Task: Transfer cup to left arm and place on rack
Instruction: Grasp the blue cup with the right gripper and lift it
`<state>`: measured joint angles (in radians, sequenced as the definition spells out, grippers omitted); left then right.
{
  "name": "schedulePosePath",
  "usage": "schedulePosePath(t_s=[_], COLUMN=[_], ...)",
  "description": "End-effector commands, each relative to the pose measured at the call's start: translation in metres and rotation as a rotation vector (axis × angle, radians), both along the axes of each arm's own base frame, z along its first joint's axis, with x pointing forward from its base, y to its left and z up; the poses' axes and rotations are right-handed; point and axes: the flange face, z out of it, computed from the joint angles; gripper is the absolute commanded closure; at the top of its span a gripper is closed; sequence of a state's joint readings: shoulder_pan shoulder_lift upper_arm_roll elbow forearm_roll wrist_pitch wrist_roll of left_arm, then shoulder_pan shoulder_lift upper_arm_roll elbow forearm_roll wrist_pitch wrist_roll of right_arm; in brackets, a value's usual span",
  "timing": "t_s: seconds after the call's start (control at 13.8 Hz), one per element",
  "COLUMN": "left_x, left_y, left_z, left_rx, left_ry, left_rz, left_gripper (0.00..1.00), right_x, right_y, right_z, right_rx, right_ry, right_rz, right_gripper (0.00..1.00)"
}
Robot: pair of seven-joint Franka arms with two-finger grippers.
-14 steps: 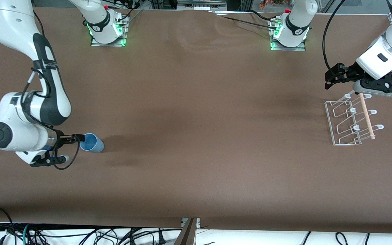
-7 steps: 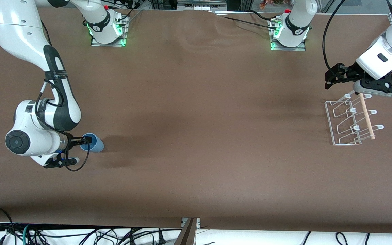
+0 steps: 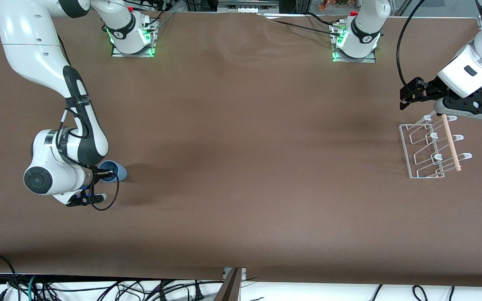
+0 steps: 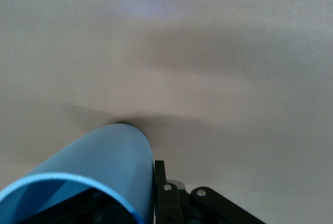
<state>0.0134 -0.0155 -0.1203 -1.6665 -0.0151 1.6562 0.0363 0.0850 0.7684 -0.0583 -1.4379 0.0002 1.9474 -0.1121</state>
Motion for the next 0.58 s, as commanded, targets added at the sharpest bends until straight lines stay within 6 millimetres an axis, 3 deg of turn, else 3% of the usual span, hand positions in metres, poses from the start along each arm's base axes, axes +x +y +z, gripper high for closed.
schedulePosePath(t_s=[0.0,0.36,0.51], left_x=[0.003,0.003,0.003], left_y=[0.001,0.001,0.0], left_z=[0.005,0.006,0.006], left_rx=[0.015,0.013,0.013], left_ry=[-0.007,-0.009,-0.009], left_rz=[-0.024,-0.024,-0.025], left_gripper=[0.0,0.0,0.0], right_x=[0.004,0.0,-0.005], right_y=[0.006,0.032,0.067], right_z=[0.006,0.033,0.057], right_rx=[-0.002,-0.004,0.048], right_ry=[-0.005,0.006,0.008], right_rz=[-0.012,-0.062,-0.185], right_gripper=[1.0,1.0,1.0])
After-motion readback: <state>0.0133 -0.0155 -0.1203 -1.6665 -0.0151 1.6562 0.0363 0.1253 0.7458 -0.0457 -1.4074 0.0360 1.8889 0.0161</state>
